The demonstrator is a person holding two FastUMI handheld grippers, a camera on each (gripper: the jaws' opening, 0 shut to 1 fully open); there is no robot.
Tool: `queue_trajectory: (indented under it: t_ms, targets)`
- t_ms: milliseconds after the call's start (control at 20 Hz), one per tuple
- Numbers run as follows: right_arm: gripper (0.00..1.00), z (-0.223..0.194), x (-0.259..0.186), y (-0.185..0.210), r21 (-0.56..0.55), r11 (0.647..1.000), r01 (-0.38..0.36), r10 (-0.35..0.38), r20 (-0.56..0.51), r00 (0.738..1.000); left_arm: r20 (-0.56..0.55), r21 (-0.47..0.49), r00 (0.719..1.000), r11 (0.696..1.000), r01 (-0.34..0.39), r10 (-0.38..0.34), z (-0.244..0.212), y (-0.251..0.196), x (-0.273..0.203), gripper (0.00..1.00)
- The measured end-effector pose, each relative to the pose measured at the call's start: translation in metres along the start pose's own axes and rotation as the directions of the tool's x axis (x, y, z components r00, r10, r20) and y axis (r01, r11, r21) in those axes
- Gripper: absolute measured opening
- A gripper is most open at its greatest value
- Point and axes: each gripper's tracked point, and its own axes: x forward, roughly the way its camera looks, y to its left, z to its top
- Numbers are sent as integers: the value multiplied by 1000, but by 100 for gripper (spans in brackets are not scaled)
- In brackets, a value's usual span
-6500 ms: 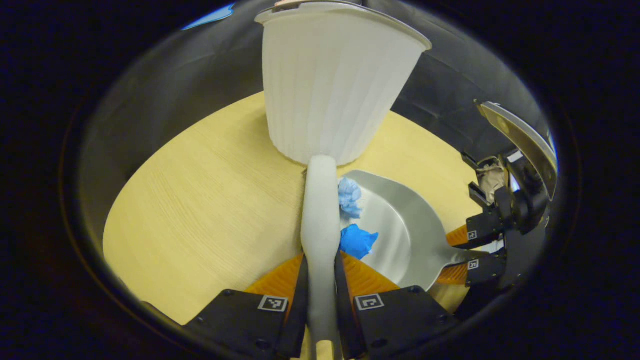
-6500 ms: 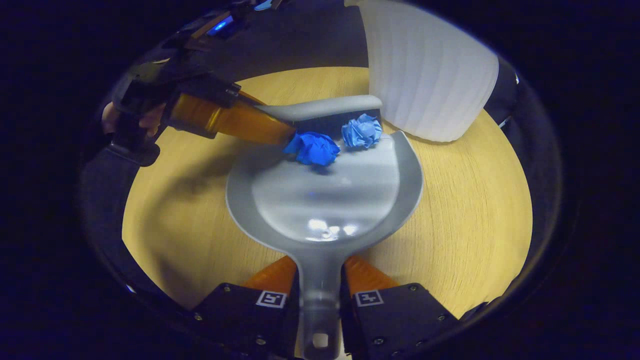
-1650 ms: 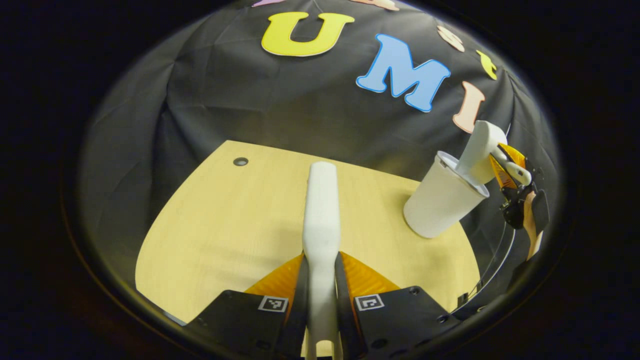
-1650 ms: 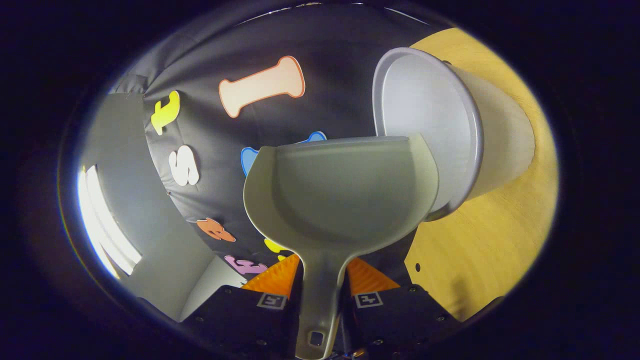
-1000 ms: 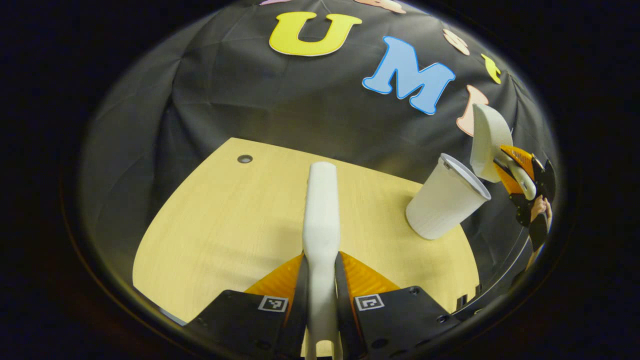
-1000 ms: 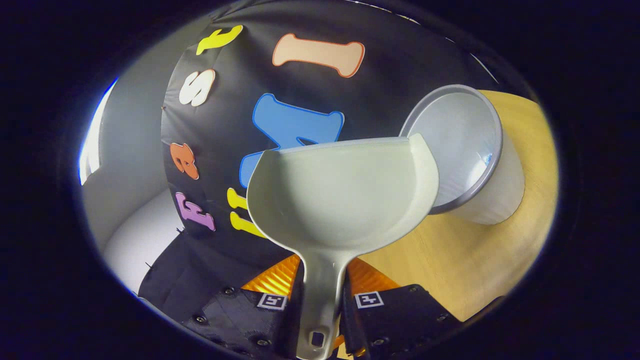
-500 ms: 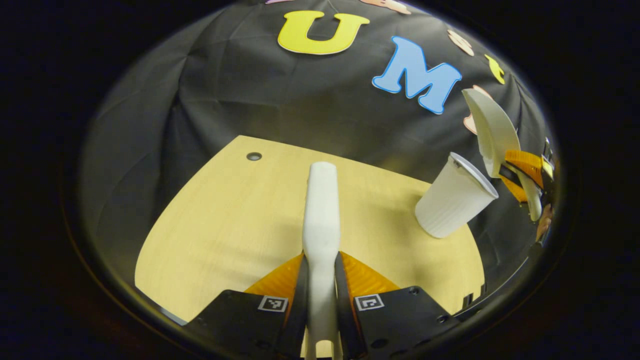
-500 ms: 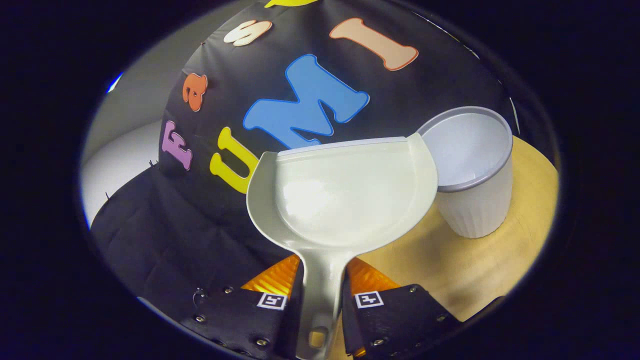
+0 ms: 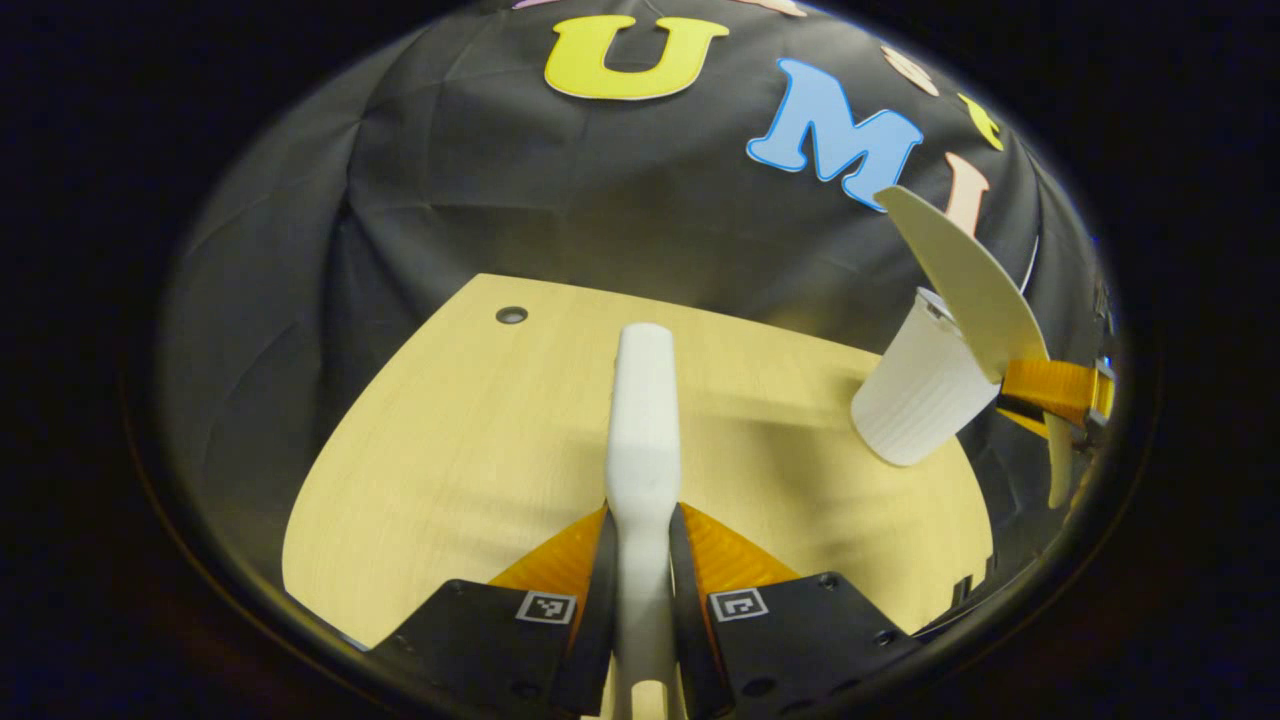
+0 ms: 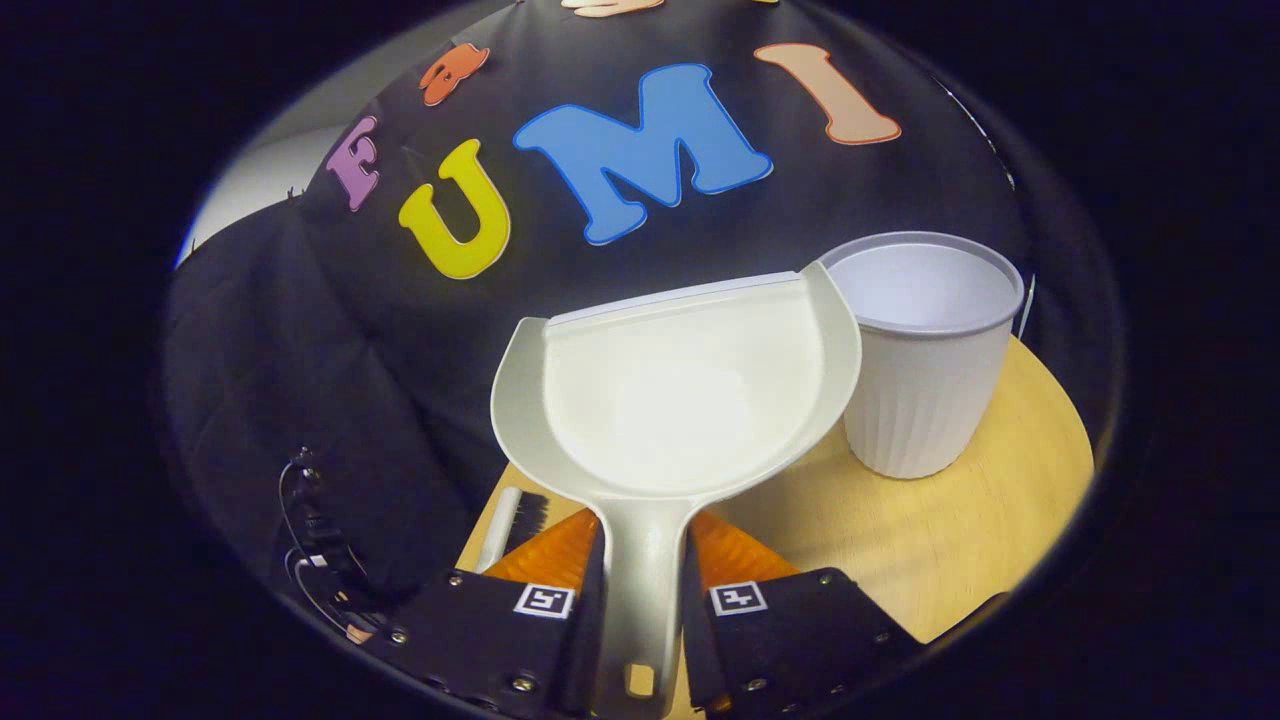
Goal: Pick up the small broom and dustpan from the desktop, sweep the trash into the dustpan with the broom, and then empty the trash into the garbage bin.
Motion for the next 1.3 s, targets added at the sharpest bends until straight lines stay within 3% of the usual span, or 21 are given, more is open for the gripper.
queue_trajectory:
  t_ms: [400, 700, 1200, 1300]
  targets:
    - [35, -71, 25, -33, -22, 994, 109, -111, -100, 989, -37, 55, 999, 998, 17, -15, -13, -10, 26, 33]
    - [35, -117, 41, -63, -13, 984, 177, -176, -187, 966, -118, 68, 993, 998, -6, 14, -44, -3, 40, 35]
    - [35, -176, 52, -102, 4, 970, 245, -233, -291, 928, -200, 71, 978, 996, -49, 62, -91, 3, 64, 33]
    - [35, -182, 54, -103, 15, 969, 248, -232, -303, 925, -213, 70, 975, 996, -54, 67, -101, 3, 66, 36]
